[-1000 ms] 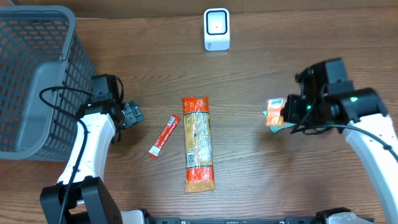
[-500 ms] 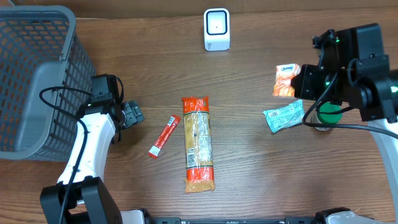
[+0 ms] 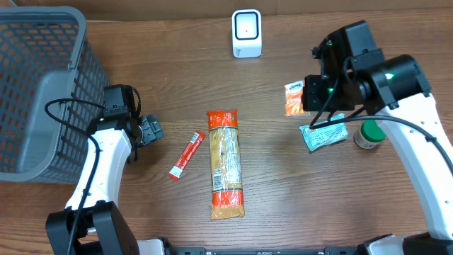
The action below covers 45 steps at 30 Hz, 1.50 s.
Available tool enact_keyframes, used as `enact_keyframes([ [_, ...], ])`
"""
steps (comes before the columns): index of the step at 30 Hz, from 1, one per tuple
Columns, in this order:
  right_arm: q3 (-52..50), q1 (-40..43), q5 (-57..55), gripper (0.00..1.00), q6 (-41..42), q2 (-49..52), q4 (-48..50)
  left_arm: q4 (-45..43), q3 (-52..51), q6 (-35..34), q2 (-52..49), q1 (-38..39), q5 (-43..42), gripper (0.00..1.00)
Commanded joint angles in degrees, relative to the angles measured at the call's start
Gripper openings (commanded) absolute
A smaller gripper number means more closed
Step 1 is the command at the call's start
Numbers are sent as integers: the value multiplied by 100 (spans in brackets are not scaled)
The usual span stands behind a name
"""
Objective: Scan the item barcode
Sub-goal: 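Carry the Kleenex pack up to the white scanner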
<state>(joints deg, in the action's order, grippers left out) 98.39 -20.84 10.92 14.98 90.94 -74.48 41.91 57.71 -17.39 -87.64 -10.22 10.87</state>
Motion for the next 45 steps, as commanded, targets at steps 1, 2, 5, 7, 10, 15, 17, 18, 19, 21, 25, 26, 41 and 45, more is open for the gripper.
enact_keyframes([
  [1, 236, -181, -260, 4, 7, -24, 107, -20, 105, 50, 22, 15, -39, 100],
  [2, 236, -219, -328, 4, 9, -24, 133, -20, 105, 50, 22, 15, -39, 100],
  [5, 236, -278, -538, 4, 7, -15, 210, -20, 105, 50, 22, 15, -39, 100],
  [7, 295, -278, -553, 3, 7, -11, 260, -20, 105, 50, 22, 15, -39, 100],
  [10, 706, -271, -553, 3, 4, 87, 164, -20, 105, 50, 22, 15, -39, 100],
  [15, 2688, -271, -560, 3, -90, 903, -778, -20, 105, 50, 22, 15, -39, 100],
  [17, 3768, -273, -643, 3, -210, 1447, -1307, -20, 105, 50, 22, 15, -39, 100],
  [18, 4199, -273, -693, 3, -264, 1672, -1510, -20, 105, 50, 22, 15, -39, 100],
  [19, 4653, -273, -743, 3, -332, 1943, -1711, -20, 105, 50, 22, 15, -39, 100],
  [21, 5355, -273, -901, 3, -466, 2409, -1965, -20, 105, 50, 22, 15, -39, 100],
  [25, 5569, -278, -1010, 4, -898, 2911, -1696, -20, 105, 50, 22, 15, -39, 100],
  [26, 5567, -286, -1045, 4, -1060, 3018, -1547, -20, 105, 50, 22, 15, -39, 100],
  [41, 5563, -935, -4544, 4, -3289, 4911, 1377, -20, 105, 50, 22, 15, -39, 100],
  [45, 5558, -1099, -4789, 4, -3807, 5469, 1965, -20, 105, 50, 22, 15, -39, 100],
])
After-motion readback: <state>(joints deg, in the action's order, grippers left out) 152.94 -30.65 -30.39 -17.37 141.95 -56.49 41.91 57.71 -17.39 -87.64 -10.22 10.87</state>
